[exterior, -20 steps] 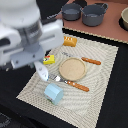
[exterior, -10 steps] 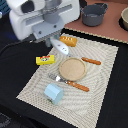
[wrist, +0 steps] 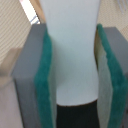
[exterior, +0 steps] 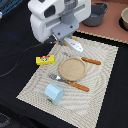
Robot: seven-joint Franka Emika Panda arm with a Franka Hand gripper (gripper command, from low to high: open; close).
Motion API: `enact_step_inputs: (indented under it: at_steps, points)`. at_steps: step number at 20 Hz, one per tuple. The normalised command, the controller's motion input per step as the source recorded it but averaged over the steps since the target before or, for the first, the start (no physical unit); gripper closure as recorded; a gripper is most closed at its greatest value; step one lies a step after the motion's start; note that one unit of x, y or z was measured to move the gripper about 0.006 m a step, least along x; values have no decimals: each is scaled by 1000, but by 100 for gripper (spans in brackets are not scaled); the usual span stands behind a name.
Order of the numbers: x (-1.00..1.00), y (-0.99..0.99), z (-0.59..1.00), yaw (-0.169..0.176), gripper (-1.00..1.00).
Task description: Interact with the objects in diverse but meaningful ways.
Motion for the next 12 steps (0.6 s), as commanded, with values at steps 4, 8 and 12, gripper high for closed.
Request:
enact_step_inputs:
  at_steps: [4, 8, 12]
  points:
    - [421, 0, -301, -17, 100]
    - [354, 0, -292, -5, 100]
    - [324, 0, -341, -13, 100]
